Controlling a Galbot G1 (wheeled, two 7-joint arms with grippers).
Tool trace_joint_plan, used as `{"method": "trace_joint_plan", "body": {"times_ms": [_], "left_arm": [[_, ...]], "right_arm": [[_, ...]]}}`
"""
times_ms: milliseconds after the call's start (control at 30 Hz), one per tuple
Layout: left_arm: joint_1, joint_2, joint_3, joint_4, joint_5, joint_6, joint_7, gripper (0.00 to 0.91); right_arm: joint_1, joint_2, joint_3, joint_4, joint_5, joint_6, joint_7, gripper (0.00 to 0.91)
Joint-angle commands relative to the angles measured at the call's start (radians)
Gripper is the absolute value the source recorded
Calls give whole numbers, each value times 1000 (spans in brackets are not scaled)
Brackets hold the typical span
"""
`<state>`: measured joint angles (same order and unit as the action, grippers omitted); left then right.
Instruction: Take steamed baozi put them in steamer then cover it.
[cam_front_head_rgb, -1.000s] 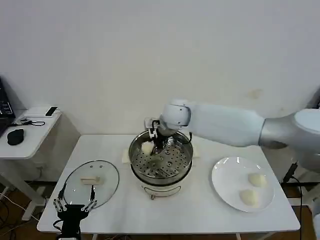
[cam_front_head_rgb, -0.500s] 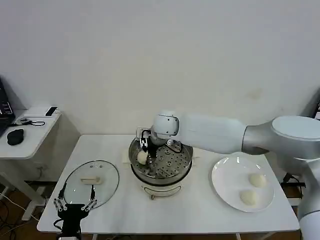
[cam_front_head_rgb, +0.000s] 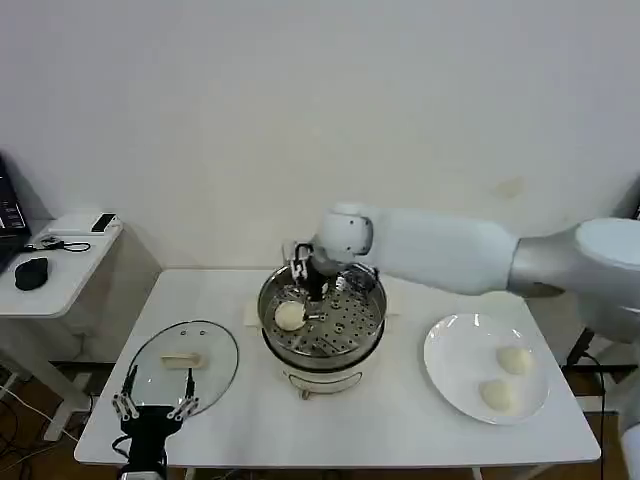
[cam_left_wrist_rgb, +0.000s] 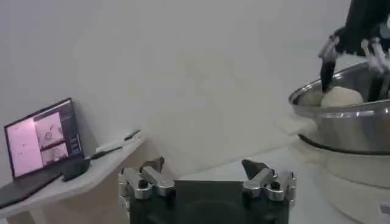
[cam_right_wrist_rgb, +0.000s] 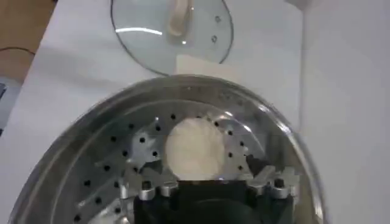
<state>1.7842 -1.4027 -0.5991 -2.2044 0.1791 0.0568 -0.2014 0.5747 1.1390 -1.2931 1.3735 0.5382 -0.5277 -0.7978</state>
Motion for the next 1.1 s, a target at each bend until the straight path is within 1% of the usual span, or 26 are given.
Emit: {"method": "trace_joint_plan", "body": {"times_ms": [33, 100, 167, 200, 233, 267, 300, 333, 367, 400, 433, 467, 500, 567, 633, 700, 767, 800, 867, 967, 1100], "left_arm": [[-6, 4, 11, -3, 1, 2, 1, 907], [-9, 9, 18, -2, 0, 3, 2, 907], [-11, 13, 24, 1, 0, 3, 2, 907], [-14, 16, 29, 4, 1, 3, 3, 907], [-15, 16, 33, 5, 1, 4, 3, 907], [-18, 17, 38, 6, 2, 5, 3, 907], [-20, 18, 44, 6, 4, 7, 5, 907], [-21, 18, 47, 6, 4, 7, 5, 907], [-22, 19, 52, 7, 6, 8, 5, 907], [-23, 19, 56, 10, 7, 9, 6, 907], [-26, 21, 57, 14, 7, 9, 6, 907], [-29, 23, 58, 21, 8, 9, 5, 907], [-31, 24, 58, 27, 8, 9, 6, 907], [-35, 27, 58, 39, 7, 8, 5, 907], [-36, 29, 59, 49, 7, 8, 5, 907], [-35, 31, 61, 57, 7, 7, 5, 907], [-35, 32, 61, 62, 8, 7, 5, 907], [-34, 31, 61, 66, 8, 8, 5, 907], [-35, 31, 62, 72, 9, 8, 5, 907], [-37, 29, 63, 82, 11, 8, 6, 907], [-40, 27, 63, 103, 12, 6, 5, 907]], "right_arm": [[118, -223, -3, 108, -55, 60, -73, 907], [135, -300, -15, 145, -98, 88, -100, 907], [138, -365, -23, 175, -126, 106, -114, 907], [137, -419, -29, 192, -142, 121, -128, 907], [135, -450, -32, 204, -148, 128, -132, 907], [128, -491, -34, 216, -168, 137, -138, 907], [116, -555, -34, 238, -202, 160, -152, 907], [107, -577, -35, 244, -223, 172, -161, 907], [96, -605, -35, 249, -267, 190, -159, 907], [71, -663, -24, 266, -316, 199, -151, 907], [64, -673, -20, 272, -336, 201, -156, 907], [32, -705, -7, 283, -352, 226, -163, 907], [14, -729, 1, 287, -370, 230, -163, 907], [-93, -782, 60, 300, -401, 250, -169, 907], [-211, -834, 194, 303, -453, 268, -177, 907], [-332, -873, 310, 301, -480, 298, -182, 907], [-435, -896, 394, 297, -512, 319, -184, 907], [-528, -917, 460, 296, -537, 332, -187, 907], [-635, -934, 510, 296, -571, 347, -187, 907], [-678, -939, 525, 294, -597, 364, -187, 907], [-700, -930, 516, 276, -609, 388, -195, 907]]}}
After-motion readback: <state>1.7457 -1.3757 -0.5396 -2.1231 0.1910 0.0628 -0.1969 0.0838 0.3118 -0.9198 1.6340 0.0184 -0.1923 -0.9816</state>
